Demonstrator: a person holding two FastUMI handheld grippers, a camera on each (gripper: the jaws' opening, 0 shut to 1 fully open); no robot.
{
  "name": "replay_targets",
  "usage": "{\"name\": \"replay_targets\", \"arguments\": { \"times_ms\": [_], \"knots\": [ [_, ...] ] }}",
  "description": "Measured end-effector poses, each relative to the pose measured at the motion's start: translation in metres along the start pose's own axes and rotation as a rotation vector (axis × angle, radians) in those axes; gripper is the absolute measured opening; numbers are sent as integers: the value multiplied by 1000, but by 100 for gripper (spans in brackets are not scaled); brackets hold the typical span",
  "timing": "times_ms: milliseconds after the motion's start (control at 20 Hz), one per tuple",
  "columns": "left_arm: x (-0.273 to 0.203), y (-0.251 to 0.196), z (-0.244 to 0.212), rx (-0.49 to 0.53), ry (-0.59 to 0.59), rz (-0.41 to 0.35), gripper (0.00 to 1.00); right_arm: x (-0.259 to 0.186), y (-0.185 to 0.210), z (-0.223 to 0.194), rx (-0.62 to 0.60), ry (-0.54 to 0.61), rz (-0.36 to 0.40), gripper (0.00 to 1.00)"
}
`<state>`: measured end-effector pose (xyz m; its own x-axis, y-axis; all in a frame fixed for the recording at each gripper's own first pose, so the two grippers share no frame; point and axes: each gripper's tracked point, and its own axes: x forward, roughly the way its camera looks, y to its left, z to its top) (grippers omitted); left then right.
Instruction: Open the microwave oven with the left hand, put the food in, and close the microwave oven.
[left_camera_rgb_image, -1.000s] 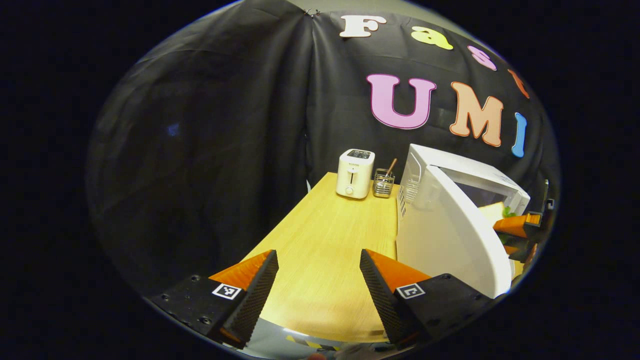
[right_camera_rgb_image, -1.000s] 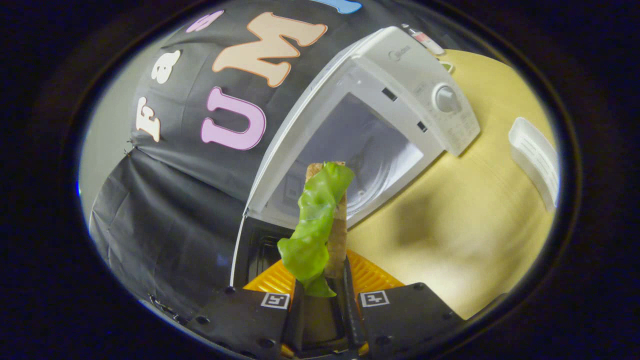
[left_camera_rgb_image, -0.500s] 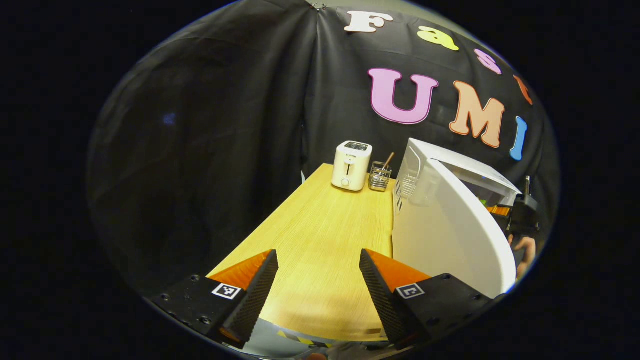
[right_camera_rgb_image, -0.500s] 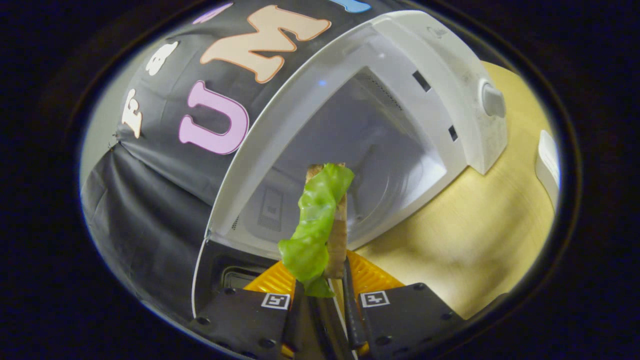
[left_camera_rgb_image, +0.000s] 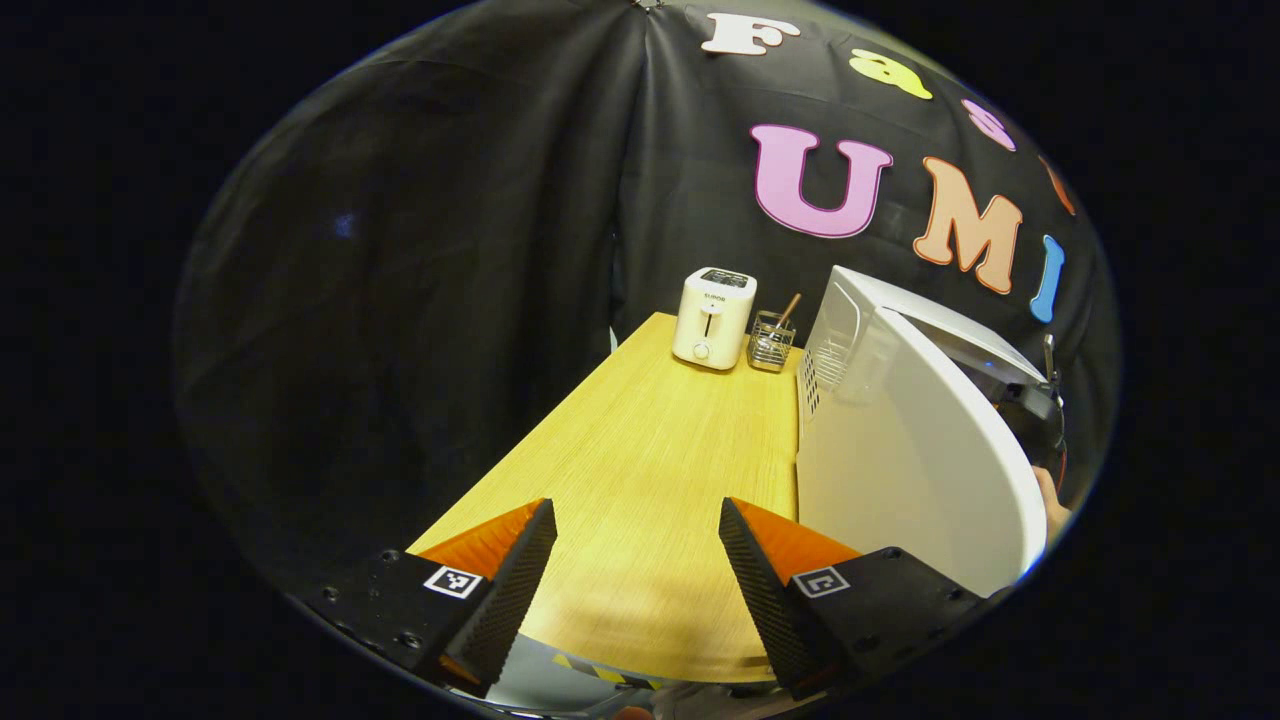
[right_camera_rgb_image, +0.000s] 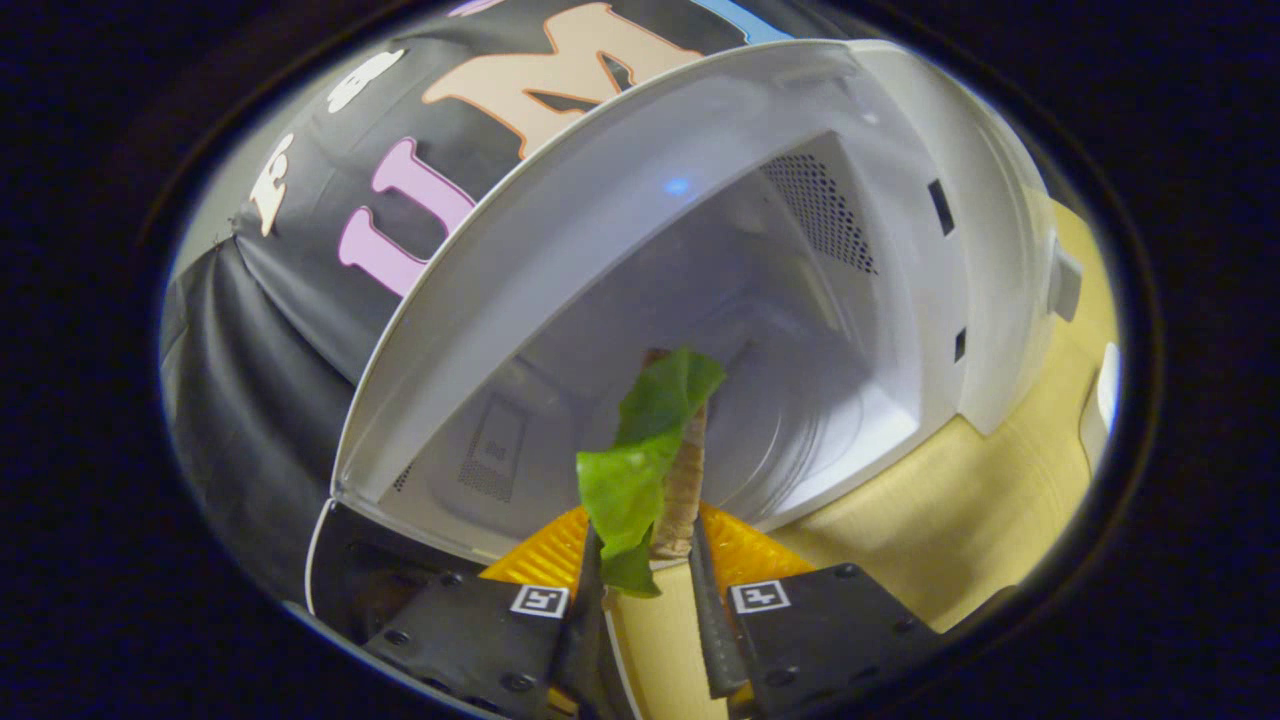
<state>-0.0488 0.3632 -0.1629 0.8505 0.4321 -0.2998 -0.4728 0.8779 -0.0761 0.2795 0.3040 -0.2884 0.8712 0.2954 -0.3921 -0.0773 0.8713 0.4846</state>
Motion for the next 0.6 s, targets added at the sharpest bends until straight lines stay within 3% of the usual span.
{"name": "replay_targets", "arguments": {
  "times_ms": [250,350,400,550,600],
  "knots": [
    [0,-15,-2,-41,3,-30,97,16,0,15,-170,-61,-44,38],
    [-1,-17,-3,-47,6,-32,97,18,0,16,-222,-61,-57,50],
    [-2,-18,-3,-54,6,-34,97,16,-1,16,-245,-68,-68,50],
    [-5,-18,-4,-61,5,-23,96,16,-17,24,-339,-84,-153,63],
    [-6,-17,-4,-49,2,-16,96,14,-22,25,-359,-82,-180,76]
  ]
}}
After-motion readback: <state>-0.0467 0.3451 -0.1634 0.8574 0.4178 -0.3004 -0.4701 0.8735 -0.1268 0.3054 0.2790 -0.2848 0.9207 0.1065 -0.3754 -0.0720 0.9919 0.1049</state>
